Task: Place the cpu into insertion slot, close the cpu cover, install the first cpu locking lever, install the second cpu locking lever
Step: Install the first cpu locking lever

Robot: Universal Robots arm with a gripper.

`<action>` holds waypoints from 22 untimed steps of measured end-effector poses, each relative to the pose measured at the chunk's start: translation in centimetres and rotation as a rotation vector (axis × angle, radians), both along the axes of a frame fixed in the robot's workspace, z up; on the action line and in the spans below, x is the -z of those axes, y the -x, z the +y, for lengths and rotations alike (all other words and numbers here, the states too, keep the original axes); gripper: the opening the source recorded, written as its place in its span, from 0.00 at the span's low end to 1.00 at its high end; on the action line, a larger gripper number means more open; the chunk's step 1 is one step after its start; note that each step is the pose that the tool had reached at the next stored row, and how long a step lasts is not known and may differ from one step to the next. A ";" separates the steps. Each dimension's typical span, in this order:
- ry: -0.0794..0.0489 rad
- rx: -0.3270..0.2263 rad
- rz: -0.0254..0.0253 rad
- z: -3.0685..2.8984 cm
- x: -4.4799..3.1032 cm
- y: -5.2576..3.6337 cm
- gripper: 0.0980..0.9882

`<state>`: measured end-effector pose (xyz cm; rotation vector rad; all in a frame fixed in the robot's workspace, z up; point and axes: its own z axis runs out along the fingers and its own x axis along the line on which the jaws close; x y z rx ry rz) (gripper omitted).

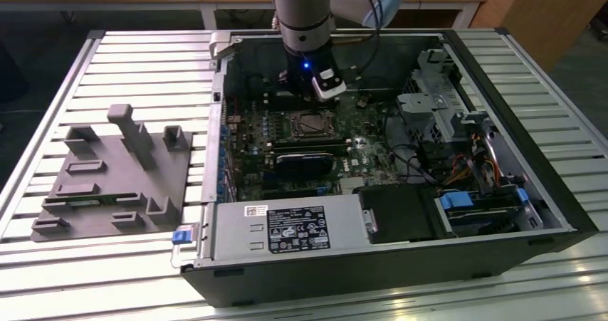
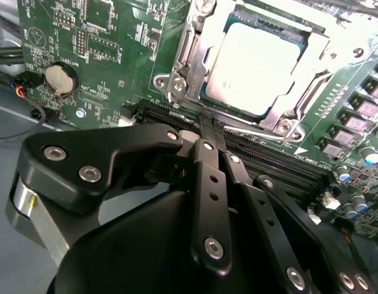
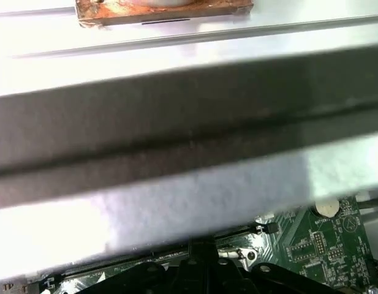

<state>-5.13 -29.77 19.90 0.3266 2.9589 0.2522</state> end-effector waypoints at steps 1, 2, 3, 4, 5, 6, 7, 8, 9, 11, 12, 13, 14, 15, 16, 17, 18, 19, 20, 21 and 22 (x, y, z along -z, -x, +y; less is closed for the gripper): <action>0.000 0.000 -0.0001 0.09 0.02 0.00 0.01; 0.000 0.000 -0.0001 0.16 0.04 0.00 0.01; 0.000 0.000 -0.0001 0.22 0.05 0.00 0.01; 0.000 0.000 -0.0001 0.28 0.06 0.00 0.01; 0.000 0.000 -0.0002 0.32 0.08 0.00 0.01; 0.000 0.000 -0.0002 0.34 0.09 0.00 0.01; 0.000 0.000 -0.0002 0.35 0.10 0.00 0.01; 0.000 0.000 0.0000 0.35 0.10 0.00 0.01; 0.000 0.000 0.0000 0.35 0.12 0.00 0.01; 0.000 0.000 -0.0002 0.35 0.19 0.00 0.01; 0.000 0.000 -0.0004 0.33 0.23 0.00 0.01; 0.000 0.000 -0.0006 0.31 0.28 0.00 0.01; 0.000 0.000 -0.0006 0.29 0.32 0.00 0.01; 0.000 0.000 -0.0006 0.26 0.37 0.00 0.01; 0.000 0.000 -0.0008 0.25 0.41 0.00 0.01; 0.000 0.000 -0.0012 0.23 0.47 0.00 0.01; 0.000 0.000 -0.0012 0.21 0.50 0.00 0.01; 0.000 0.000 -0.0012 0.20 0.51 0.00 0.01; 0.000 0.000 -0.0013 0.19 0.53 0.00 0.01; 0.000 0.000 -0.0012 0.17 0.53 0.00 0.01; 0.000 0.000 -0.0012 0.16 0.53 0.00 0.01</action>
